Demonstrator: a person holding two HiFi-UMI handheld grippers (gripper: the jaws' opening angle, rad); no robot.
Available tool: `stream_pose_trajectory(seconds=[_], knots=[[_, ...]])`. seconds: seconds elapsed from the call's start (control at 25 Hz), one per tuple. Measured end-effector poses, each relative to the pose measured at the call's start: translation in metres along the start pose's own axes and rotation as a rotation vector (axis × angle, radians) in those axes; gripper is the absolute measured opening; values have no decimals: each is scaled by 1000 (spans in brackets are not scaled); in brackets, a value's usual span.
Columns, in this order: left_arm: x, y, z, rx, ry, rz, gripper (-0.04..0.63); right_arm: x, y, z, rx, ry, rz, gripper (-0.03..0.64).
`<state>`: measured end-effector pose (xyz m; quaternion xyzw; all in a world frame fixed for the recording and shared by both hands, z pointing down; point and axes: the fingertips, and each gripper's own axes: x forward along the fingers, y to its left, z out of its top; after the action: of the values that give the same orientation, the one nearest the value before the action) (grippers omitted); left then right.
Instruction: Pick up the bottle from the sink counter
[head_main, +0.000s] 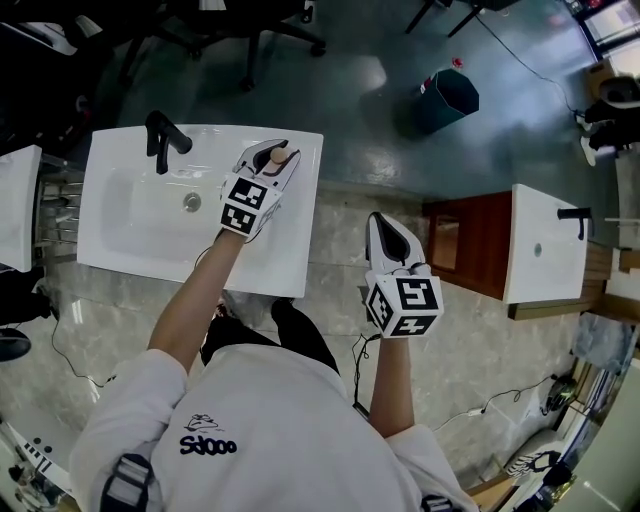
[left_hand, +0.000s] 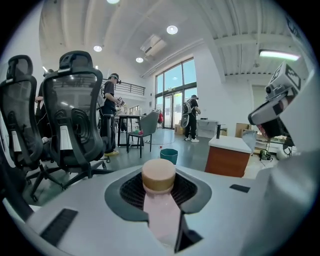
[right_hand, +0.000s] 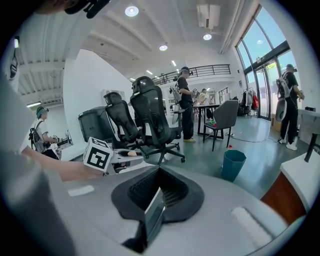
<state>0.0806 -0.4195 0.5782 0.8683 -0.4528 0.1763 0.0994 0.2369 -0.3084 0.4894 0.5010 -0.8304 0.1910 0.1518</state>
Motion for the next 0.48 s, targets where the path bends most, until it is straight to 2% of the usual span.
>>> stream_pose_trajectory(seconds=[0.48], knots=[[-86,-15,52,24,-84,0,112,-36,38,38,-114,-110,14,9]])
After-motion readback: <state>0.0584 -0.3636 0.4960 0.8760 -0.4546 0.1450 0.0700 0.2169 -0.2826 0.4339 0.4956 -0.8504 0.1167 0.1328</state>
